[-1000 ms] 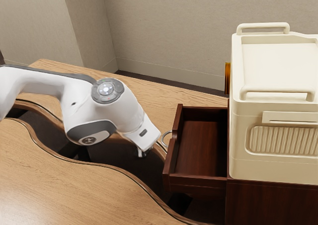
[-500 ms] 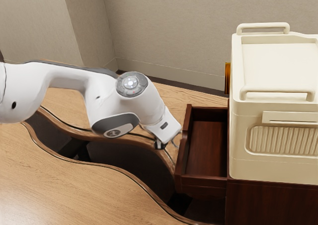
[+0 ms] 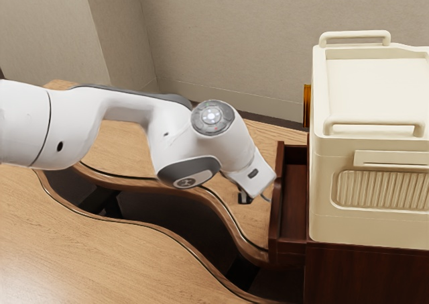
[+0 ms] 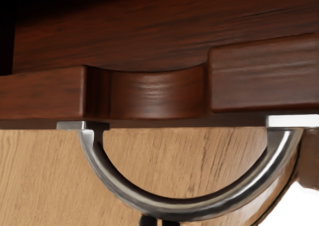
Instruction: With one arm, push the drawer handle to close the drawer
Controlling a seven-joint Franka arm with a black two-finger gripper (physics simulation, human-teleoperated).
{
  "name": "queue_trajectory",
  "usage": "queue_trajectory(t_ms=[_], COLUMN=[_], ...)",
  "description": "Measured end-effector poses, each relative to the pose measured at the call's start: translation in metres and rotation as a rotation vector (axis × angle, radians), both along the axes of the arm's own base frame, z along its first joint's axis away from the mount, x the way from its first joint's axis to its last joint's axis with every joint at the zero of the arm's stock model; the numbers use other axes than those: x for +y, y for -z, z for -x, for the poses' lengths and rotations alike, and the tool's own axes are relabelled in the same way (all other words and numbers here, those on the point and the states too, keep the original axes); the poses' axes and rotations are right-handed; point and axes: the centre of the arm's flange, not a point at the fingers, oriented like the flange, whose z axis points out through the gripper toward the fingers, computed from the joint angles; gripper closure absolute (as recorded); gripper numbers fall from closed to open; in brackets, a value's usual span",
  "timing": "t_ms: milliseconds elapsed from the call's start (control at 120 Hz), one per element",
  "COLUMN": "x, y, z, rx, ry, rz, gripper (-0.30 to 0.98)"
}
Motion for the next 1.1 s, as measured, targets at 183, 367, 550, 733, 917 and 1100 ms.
queue_trajectory(t_ms=[183,367,550,733,917,1100], x=[-0.018,-0.033,-0.050,-0.054,-0.020,0.242], y=[0.004,0.007,0.008,0.009,0.008,-0.236], z=[-0.010,-0.017,-0.025,-0.037,-0.028,-0.023], rx=[-0.007,-0.013,-0.023,-0.030,0.024,-0.114], ry=[0.017,0.032,0.048,0.148,0.051,-0.653], rz=[0.003,0.005,0.012,-0.032,0.028,0.376], gripper=[0.79,0.79,0.79,0.78,0.79,0.57])
